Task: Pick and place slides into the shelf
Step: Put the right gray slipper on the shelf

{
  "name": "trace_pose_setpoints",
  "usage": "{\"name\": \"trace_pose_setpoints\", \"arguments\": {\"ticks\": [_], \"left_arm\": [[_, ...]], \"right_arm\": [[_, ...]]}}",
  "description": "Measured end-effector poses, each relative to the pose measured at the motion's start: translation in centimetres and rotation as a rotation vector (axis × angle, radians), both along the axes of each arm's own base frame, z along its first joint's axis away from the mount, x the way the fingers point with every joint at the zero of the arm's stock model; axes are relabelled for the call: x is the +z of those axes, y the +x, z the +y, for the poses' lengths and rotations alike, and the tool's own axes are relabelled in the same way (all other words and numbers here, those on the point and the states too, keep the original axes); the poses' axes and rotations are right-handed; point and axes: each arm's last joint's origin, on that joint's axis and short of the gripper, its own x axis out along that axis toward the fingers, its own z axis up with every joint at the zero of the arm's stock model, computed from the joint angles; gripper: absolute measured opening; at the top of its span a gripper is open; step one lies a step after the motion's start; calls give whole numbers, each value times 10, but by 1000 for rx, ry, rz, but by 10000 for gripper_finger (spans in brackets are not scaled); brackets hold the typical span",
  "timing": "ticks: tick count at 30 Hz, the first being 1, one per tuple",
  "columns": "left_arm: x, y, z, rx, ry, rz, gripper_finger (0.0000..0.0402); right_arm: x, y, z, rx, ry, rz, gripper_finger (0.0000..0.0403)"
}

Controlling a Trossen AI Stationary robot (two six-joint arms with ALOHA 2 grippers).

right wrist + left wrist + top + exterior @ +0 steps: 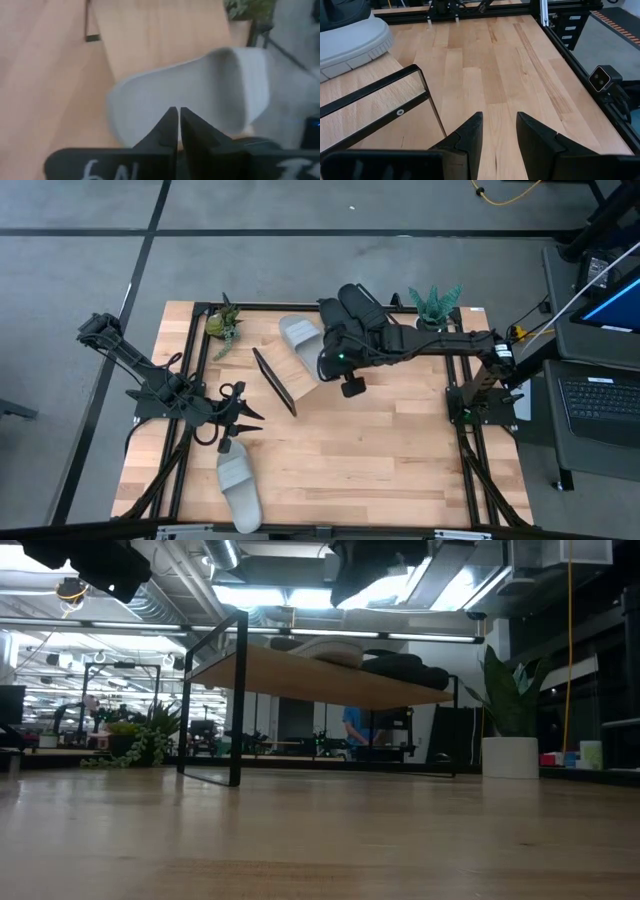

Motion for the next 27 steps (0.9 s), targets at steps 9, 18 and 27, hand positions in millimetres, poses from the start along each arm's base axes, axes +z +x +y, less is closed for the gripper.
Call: {"name": "trace_pose_setpoints", "arguments": {"ticks": [9,18,27], "left_arm": [[0,0,0,0,1,1,110],[0,0,0,-3,9,3,110],[-2,-1,0,-4,18,16,110]], "right_arm": [[6,12,-23,57,-102,-106,79],[-7,31,-52,76,-99,-163,126],[-34,44,-75,98,-153,-90,122]]}}
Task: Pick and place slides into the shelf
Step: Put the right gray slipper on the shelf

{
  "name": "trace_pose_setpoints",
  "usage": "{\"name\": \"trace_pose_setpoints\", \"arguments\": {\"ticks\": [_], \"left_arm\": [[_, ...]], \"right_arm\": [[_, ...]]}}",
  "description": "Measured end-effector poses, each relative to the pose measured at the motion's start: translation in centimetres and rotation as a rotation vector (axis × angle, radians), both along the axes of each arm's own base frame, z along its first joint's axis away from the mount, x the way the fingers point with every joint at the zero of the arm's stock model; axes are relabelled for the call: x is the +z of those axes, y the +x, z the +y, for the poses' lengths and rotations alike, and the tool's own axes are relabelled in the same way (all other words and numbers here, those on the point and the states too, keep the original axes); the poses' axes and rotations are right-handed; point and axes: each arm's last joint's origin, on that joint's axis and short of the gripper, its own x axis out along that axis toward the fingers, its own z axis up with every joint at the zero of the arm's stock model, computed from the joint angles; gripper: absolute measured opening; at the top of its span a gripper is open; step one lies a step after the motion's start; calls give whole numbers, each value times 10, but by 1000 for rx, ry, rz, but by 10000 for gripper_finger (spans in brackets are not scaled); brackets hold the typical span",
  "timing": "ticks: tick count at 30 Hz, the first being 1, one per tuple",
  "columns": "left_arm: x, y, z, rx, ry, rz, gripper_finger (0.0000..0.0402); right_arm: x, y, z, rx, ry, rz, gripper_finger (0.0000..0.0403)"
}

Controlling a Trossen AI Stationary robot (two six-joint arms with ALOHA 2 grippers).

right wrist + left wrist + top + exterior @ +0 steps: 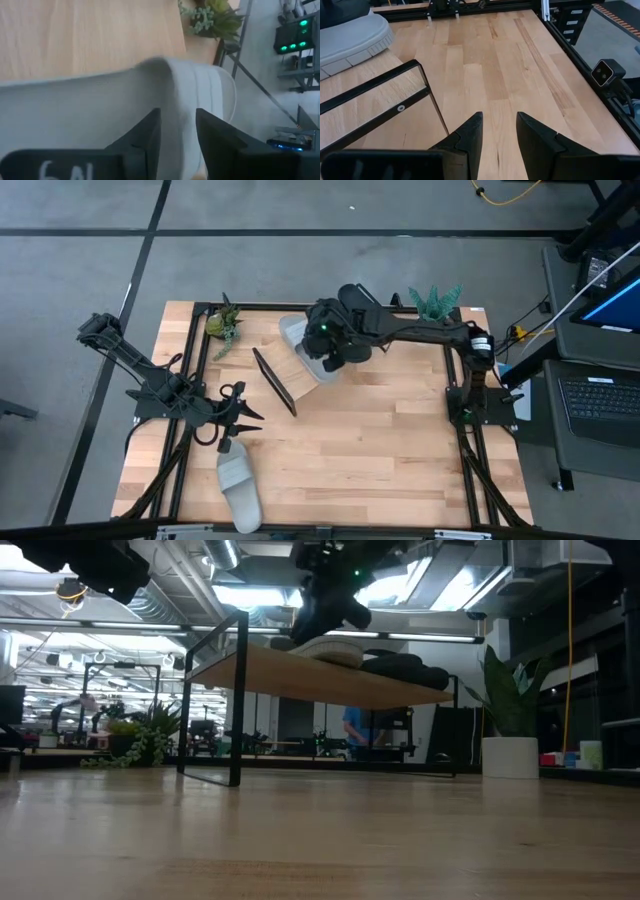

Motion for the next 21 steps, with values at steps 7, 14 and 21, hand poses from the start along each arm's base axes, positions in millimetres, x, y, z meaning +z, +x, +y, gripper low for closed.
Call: {"name": "trace_pose_setpoints", "arguments": {"ticks": [7,14,21], "left_arm": [[0,0,0,1,1,0,110],[0,0,0,0,1,0,110],[0,0,0,1,1,1,110]], "right_arm": [[-6,0,-13,-36,3,15,124],[-6,0,-14,-33,2,17,91],[-6,-1,-13,-33,2,20,25]]}}
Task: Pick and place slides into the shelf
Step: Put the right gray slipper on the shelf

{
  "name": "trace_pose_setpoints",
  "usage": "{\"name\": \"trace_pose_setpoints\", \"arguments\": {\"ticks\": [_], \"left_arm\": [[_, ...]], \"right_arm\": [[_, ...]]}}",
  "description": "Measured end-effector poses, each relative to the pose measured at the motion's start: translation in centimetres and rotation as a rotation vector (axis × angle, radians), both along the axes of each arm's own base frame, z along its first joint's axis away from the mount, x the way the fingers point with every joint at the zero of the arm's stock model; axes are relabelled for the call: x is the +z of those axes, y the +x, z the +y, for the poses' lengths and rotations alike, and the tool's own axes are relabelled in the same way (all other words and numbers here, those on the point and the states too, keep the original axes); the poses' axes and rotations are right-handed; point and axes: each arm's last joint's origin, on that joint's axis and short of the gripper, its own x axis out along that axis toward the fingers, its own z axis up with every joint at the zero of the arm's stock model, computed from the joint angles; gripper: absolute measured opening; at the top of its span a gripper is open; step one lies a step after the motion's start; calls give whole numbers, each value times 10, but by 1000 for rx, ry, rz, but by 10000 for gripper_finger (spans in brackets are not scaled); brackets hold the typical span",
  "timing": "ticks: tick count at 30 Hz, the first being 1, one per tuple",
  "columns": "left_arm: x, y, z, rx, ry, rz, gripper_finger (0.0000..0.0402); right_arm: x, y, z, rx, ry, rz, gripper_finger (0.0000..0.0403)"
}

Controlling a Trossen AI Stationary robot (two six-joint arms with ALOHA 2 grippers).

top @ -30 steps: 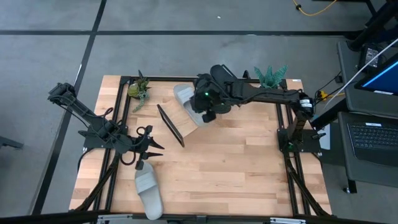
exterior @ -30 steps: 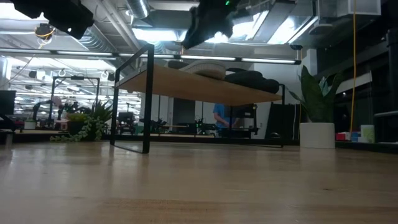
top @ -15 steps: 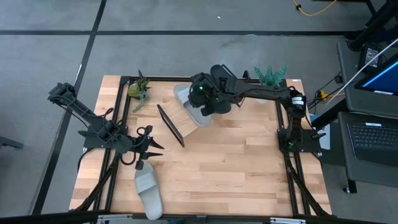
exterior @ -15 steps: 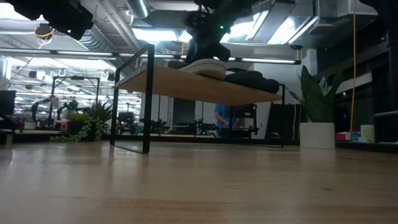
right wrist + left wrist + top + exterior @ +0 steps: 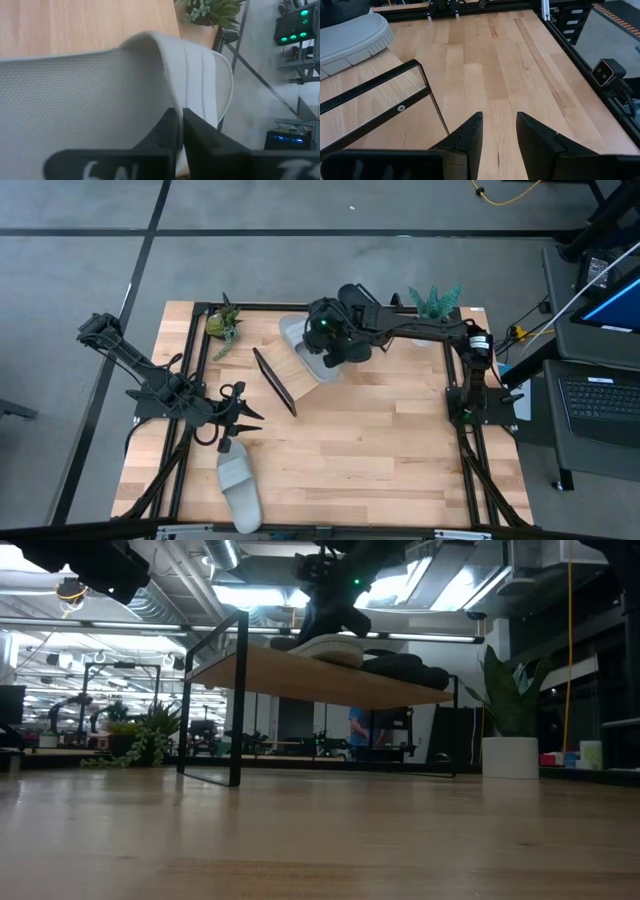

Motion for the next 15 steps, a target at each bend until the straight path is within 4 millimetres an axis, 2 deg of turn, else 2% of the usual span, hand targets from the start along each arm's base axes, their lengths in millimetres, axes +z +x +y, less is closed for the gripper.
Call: {"name": "trace_pose_setpoints", "arguments": {"ticks": [3,8,15], "left_arm": [[0,0,0,0,0,0,110],[0,0,0,0,-1,0,110],[0,0,0,0,-1,0,110]], "right_arm": [[0,0,0,-1,-2,2,12],[0,0,0,-18,-19,7,20],[-1,-1,0,-23,-16,18,11]]}}
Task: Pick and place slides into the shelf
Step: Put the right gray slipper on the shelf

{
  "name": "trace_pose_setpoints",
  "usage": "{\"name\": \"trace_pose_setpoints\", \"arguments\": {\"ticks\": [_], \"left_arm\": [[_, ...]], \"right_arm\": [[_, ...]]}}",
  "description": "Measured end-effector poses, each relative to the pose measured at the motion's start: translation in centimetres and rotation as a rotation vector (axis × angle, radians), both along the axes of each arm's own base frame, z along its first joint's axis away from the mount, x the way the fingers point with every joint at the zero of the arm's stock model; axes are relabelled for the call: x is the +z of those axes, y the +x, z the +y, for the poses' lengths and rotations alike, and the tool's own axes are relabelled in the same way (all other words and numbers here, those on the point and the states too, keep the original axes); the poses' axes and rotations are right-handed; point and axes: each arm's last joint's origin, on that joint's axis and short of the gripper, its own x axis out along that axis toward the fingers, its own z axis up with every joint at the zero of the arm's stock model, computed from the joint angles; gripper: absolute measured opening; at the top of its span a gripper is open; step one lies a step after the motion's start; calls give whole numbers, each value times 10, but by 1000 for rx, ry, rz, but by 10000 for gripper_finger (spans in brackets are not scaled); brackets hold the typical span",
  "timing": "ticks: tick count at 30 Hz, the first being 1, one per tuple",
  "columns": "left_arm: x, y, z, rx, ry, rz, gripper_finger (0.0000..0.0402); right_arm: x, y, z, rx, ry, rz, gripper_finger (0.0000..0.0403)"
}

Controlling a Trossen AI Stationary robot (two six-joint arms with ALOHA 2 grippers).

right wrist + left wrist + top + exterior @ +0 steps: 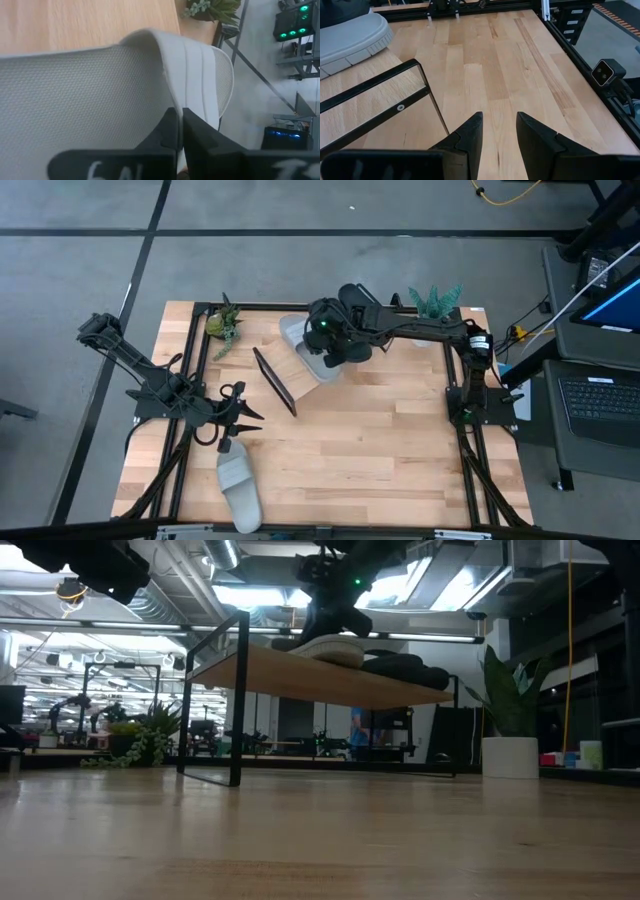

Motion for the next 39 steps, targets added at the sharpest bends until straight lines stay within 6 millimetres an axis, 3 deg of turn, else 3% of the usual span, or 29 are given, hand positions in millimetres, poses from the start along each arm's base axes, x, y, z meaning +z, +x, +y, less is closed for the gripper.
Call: {"name": "trace_pose_setpoints", "arguments": {"ticks": [8,18,36,39], "left_arm": [[0,0,0,0,0,0,110],[0,0,0,0,1,1,110],[0,0,0,1,-1,1,110],[0,0,0,1,-1,0,110]], "right_arm": [[-1,-1,0,-3,0,15,11],[18,-13,2,-40,19,-24,11],[13,-15,2,-59,40,7,11],[12,-16,3,-77,59,23,31]]}}
